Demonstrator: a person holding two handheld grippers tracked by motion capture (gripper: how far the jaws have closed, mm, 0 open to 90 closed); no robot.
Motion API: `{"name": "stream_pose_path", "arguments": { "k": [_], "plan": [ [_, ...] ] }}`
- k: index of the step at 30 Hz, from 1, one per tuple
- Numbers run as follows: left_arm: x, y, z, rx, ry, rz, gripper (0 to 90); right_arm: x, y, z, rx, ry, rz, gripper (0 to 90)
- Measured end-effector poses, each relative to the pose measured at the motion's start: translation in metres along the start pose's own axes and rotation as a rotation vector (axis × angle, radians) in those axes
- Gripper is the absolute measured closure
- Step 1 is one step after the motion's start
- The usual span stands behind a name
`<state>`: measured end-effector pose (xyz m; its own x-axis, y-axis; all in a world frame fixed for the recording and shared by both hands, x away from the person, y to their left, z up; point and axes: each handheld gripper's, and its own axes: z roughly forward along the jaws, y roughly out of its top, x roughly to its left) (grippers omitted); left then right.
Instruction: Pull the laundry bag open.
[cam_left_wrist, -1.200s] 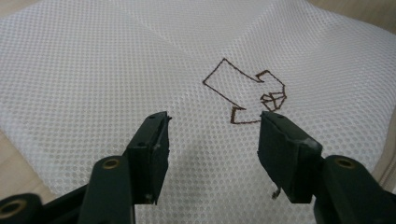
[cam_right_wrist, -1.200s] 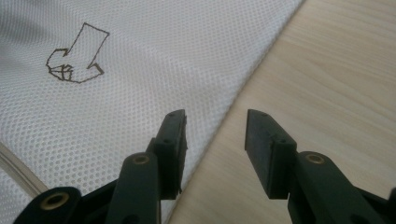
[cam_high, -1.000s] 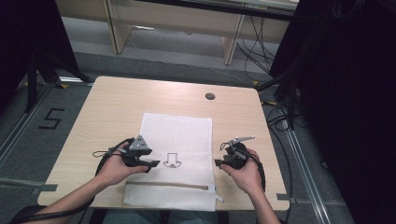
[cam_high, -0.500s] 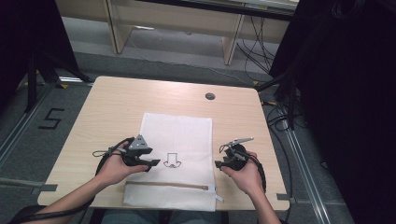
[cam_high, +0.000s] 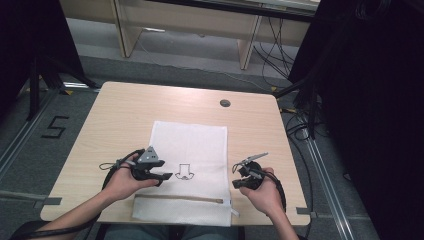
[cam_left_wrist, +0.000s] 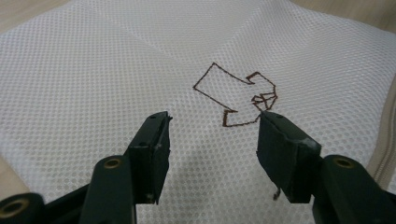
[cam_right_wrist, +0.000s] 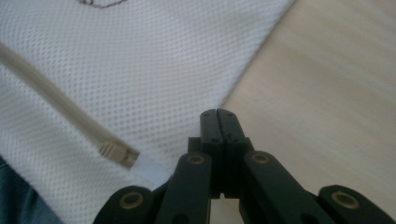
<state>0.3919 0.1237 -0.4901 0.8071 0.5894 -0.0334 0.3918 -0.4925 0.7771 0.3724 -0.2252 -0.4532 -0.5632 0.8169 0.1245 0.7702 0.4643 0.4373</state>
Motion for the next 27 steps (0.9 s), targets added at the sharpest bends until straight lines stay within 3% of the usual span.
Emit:
{"name": "stream_pose_path", "arguments": {
  "k": [3,8,10,11,13,14,15,16,19,22,27],
  "plan": [
    [-0.001,0.001,0.000,-0.002,-0.004,0.021,43.9,0.010,-0.002,0.002,0.046,0.030,-0.008,90.0],
    [-0.004,0.002,0.000,0.002,-0.012,0.022,44.0,0.022,-0.001,0.008,0.096,0.060,-0.031,90.0],
    [-0.004,0.002,0.002,0.001,-0.015,0.036,44.1,0.023,-0.002,0.013,0.119,0.073,-0.047,90.0],
    [-0.006,0.002,0.003,-0.008,-0.014,0.014,44.1,0.023,-0.002,0.013,0.119,0.073,-0.047,90.0],
    [-0.004,0.002,0.004,0.006,-0.022,0.040,44.2,0.023,-0.002,0.015,0.135,0.070,-0.041,90.0],
    [-0.005,0.002,0.005,0.006,-0.025,0.024,44.1,0.023,-0.003,0.015,0.143,0.073,-0.033,90.0],
    [-0.005,0.002,0.005,0.006,-0.026,0.037,44.1,0.022,-0.003,0.016,0.139,0.073,-0.042,90.0],
    [-0.007,0.002,0.005,0.002,-0.021,0.014,44.2,0.022,-0.004,0.017,0.149,0.072,-0.039,90.0],
    [-0.009,0.003,0.006,0.010,-0.033,0.047,44.3,0.023,-0.004,0.021,0.171,0.072,-0.028,90.0],
    [-0.012,0.007,0.006,0.003,-0.039,0.047,44.7,0.025,-0.004,0.024,0.174,0.069,-0.035,90.0],
    [-0.025,0.019,0.005,-0.041,-0.112,0.037,48.1,0.027,-0.004,0.028,0.180,0.066,-0.038,90.0]
  ]
}}
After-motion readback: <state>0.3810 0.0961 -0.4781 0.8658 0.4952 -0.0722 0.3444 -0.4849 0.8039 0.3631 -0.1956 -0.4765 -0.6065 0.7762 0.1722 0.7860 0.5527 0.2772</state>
